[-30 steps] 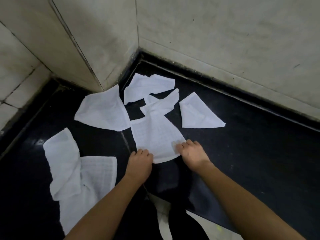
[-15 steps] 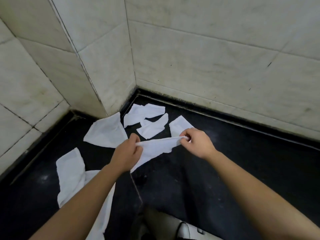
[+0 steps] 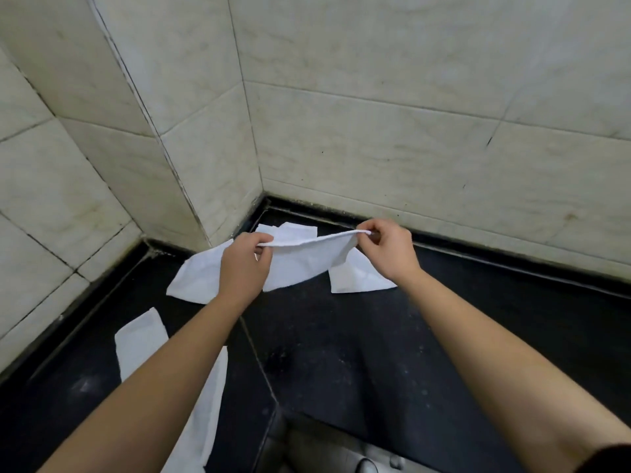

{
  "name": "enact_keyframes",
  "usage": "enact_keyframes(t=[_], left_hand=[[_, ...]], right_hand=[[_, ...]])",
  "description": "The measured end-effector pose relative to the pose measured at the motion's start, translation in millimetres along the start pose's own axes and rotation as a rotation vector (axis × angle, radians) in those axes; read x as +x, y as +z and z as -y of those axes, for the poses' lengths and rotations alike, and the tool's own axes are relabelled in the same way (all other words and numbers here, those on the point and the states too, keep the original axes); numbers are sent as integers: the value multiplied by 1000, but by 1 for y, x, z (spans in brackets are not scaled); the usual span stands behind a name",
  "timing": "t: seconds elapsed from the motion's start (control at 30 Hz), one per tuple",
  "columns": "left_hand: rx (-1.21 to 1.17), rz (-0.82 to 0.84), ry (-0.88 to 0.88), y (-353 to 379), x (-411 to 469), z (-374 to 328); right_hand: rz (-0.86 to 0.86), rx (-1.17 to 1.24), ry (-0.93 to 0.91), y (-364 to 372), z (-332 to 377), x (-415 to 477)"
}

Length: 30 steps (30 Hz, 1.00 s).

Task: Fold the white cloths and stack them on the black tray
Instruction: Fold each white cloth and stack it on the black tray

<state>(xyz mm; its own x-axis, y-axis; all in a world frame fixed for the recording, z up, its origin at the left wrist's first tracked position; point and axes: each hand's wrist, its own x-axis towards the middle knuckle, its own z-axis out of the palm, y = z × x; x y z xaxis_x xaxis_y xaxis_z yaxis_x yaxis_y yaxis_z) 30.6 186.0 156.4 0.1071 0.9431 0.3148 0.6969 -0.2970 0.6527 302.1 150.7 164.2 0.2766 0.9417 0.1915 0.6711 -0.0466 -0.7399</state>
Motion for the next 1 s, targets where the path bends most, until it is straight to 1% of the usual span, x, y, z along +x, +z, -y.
enact_keyframes(t=[0.13, 0.2, 0.23, 0.33, 0.4, 0.47, 0.57, 0.67, 0.77, 0.83, 1.0], left_hand=[[57, 36, 33, 6, -40, 13], [126, 104, 50, 15, -72, 32], [167, 150, 48, 22, -88, 42], [214, 327, -11, 41, -134, 63], [270, 479, -51, 52, -162, 75], [330, 651, -69, 61, -193, 85], [320, 815, -131, 64, -227, 93], [320, 892, -182, 63, -243, 97], [264, 868, -277, 61, -238, 95], [187, 797, -392, 61, -227, 96], [-45, 542, -653, 61, -195, 101]], right_hand=[[71, -92, -38, 5, -21, -27], [182, -198, -47, 12, -42, -48], [270, -267, -32, 17, -54, -58], [535, -398, 73, 33, -86, -96], [666, -450, 127, 42, -103, -124], [803, -517, 136, 51, -119, -155], [939, -574, 135, 57, -133, -188], [981, -577, 138, 57, -140, -201], [977, -537, 168, 54, -143, -194], [916, -451, 226, 53, -143, -183], [658, -131, 424, 62, -134, -150]])
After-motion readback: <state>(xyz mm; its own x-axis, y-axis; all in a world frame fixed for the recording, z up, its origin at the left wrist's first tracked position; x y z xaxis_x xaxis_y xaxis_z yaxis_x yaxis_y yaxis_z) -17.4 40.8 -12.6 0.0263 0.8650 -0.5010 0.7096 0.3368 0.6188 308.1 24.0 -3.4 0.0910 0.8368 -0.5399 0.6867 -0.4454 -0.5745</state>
